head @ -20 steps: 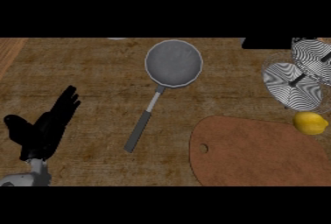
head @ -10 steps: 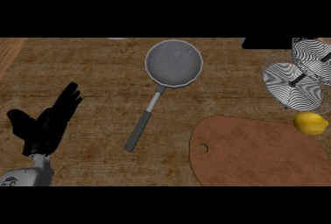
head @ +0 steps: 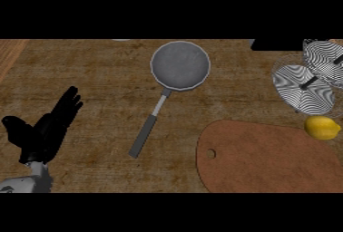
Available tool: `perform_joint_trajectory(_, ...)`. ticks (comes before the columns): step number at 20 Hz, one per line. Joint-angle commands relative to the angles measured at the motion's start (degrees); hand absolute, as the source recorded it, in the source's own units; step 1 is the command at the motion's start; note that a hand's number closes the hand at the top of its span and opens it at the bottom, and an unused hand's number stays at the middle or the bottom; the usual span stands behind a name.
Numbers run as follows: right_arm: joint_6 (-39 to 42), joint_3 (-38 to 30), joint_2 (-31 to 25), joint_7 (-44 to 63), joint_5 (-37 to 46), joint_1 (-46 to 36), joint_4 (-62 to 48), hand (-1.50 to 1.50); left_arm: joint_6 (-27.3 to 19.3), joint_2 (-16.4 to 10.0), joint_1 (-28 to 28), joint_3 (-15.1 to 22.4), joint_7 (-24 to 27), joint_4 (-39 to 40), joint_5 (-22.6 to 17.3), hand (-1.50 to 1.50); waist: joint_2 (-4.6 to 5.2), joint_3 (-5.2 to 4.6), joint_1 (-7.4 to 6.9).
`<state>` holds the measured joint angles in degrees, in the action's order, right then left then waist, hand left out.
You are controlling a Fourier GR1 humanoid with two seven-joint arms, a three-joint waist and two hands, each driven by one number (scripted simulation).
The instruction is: Pick the pear from the cutting board and place it in the tiered basket
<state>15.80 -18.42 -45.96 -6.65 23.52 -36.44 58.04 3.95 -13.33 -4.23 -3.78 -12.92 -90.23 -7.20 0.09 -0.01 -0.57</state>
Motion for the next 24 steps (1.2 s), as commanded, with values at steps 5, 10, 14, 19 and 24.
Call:
perform_joint_trajectory(5, -8.7, 3.1, 3.0, -2.6, 6.9, -6.0, -10.2, 1.50, 3.6, -1.2, 1.6, -2.4, 0.9, 0.1, -1.8, 0.00, 0.11, 0.02, -0.48)
perform_joint_trajectory(10, -16.4, 2.7, 7.7, -3.4, 7.8, -6.1, -9.3, 1.50, 0.4, 0.2, -2.1, -1.3, -3.9, -1.7, 0.3, 0.00, 0.02, 0.03, -0.03)
perform_joint_trajectory(14, -16.1, -1.5, 6.9, -5.6, 3.6, -8.9, -13.0, 1.50, 1.4, 0.8, 0.3, -1.0, -1.9, -1.8, 0.4, 0.00, 0.00, 0.02, -0.06)
perform_joint_trajectory(19, -21.8, 0.5, 7.3, -11.6, 8.3, -13.4, -24.8, -1.50, 1.5, 0.7, 0.2, -1.0, -2.9, -3.4, 0.7, 0.00, 0.26, 0.06, -0.85)
perform_joint_trajectory(24, -21.0, -3.3, 8.0, -12.4, 3.7, -14.9, -26.1, -1.50, 1.9, 0.8, -1.6, -1.6, -3.1, -1.6, 0.5, 0.00, 0.28, 0.07, -0.65)
